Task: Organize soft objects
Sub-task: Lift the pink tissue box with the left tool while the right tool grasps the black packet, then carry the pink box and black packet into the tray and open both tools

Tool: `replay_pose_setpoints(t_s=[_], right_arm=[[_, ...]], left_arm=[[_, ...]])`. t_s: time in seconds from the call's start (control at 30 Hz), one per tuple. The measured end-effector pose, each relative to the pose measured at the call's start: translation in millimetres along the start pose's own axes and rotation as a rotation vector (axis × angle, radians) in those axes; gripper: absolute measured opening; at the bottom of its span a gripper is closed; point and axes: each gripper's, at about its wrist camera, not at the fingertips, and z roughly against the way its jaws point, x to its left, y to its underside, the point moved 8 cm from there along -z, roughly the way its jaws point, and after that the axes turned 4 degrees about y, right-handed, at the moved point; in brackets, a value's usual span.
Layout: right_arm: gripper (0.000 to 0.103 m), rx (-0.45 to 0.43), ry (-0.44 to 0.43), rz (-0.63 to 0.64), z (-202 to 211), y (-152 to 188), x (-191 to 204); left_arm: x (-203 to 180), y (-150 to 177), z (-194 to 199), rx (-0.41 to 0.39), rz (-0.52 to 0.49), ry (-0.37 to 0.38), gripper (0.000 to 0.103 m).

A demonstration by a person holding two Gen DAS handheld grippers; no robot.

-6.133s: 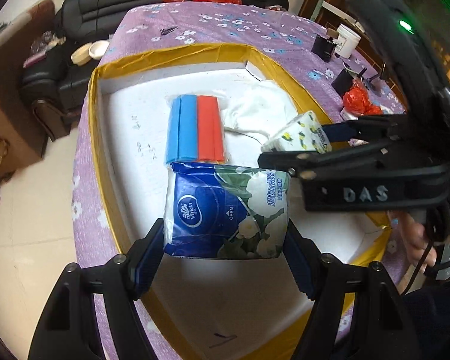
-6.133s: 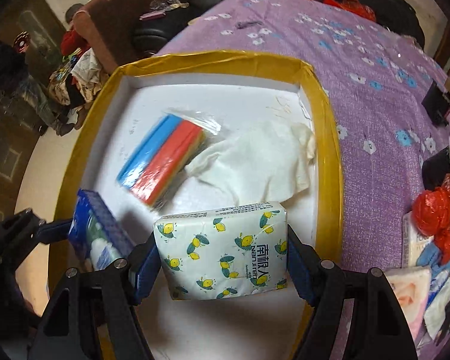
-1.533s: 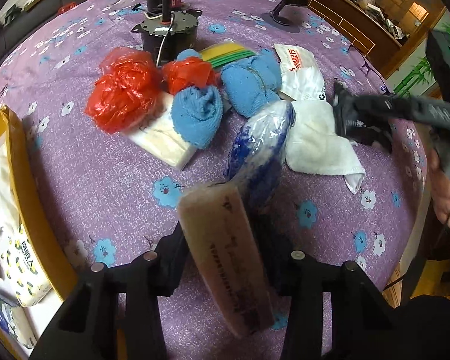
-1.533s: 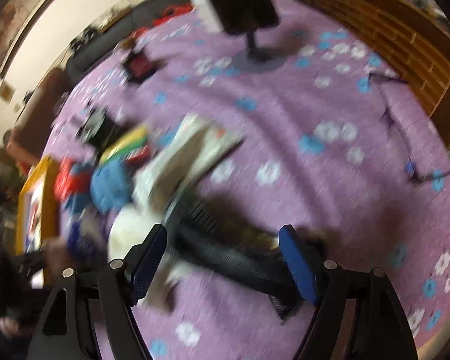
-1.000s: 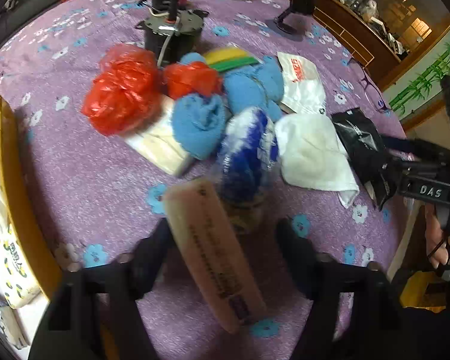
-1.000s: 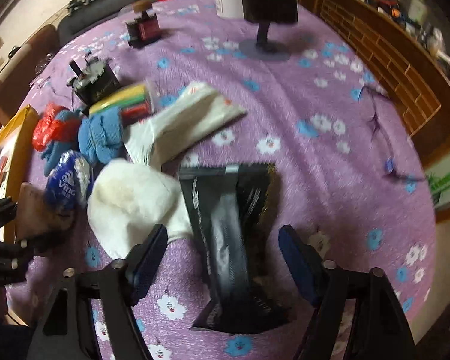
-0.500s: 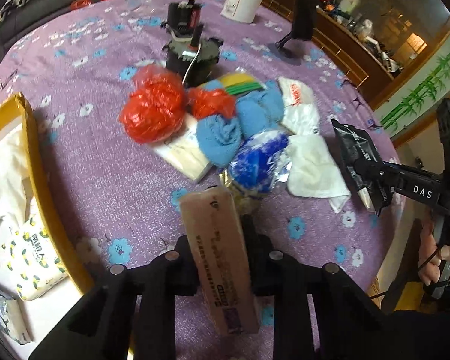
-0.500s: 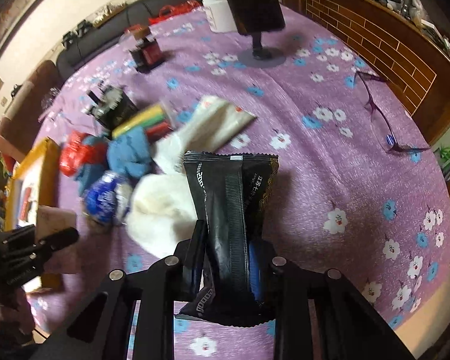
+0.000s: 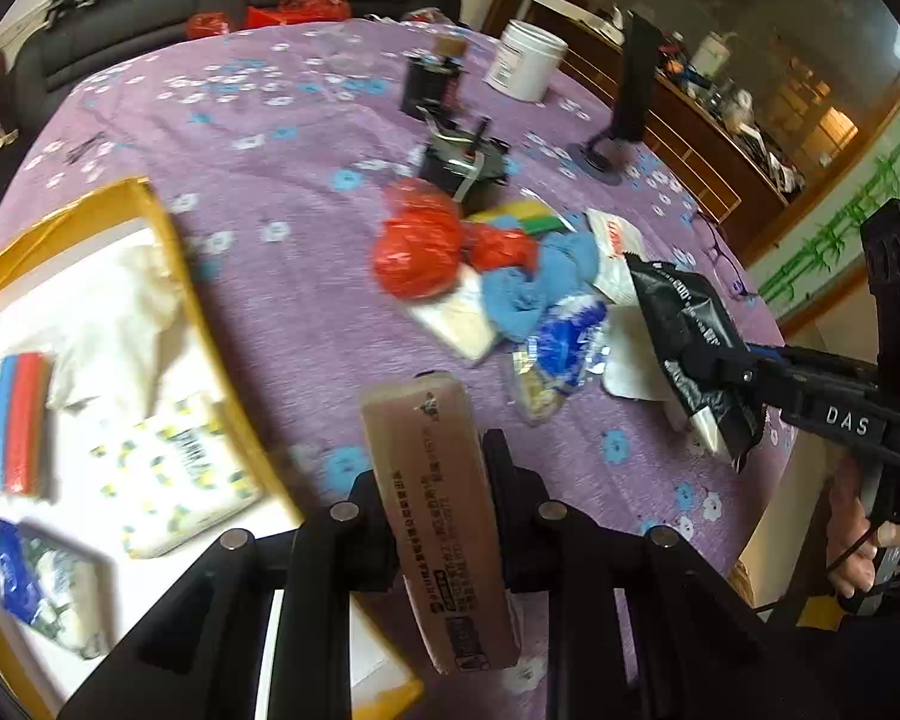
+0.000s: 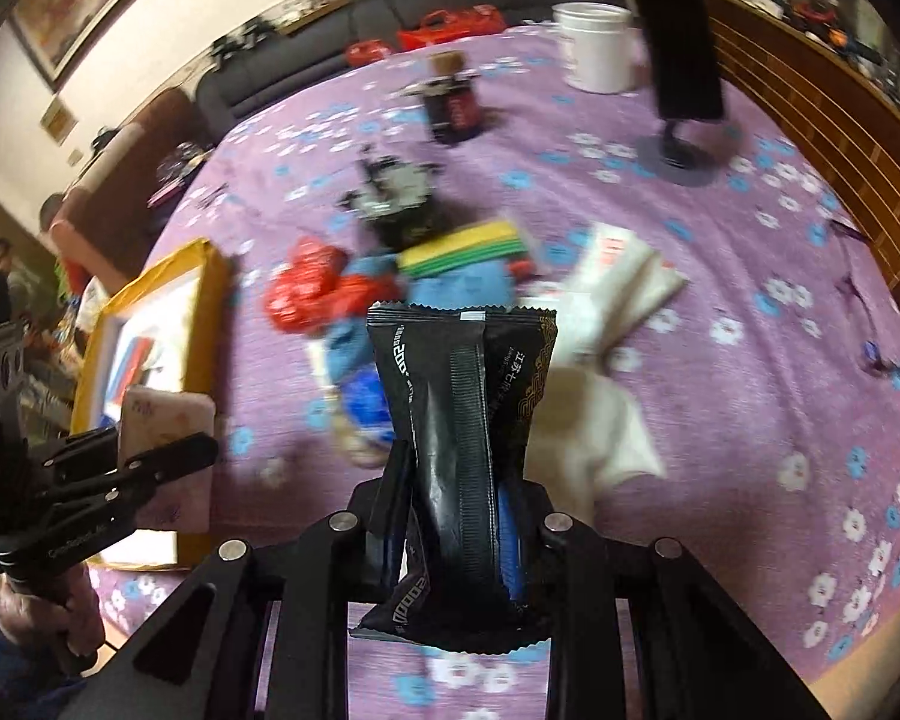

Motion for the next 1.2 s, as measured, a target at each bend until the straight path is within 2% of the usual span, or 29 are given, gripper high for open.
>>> replay_pose_setpoints(t_s=[0.63, 1.0, 1.2], right_arm=[[0.027, 0.034, -0.113, 0.196, -13, 7, 145], [0.028, 0.077, -0.164, 0.285, -43, 16, 227], [0.028, 0.121, -0.178, 0.307, -66, 23, 256]], left_arm=[[94, 32, 71, -0.095, 0.138, -0.048, 0.022], [154, 54, 99, -0.105, 0.200, -0.082, 0.022], [185, 64, 105, -0.091, 0.233, -0.094, 0.022]])
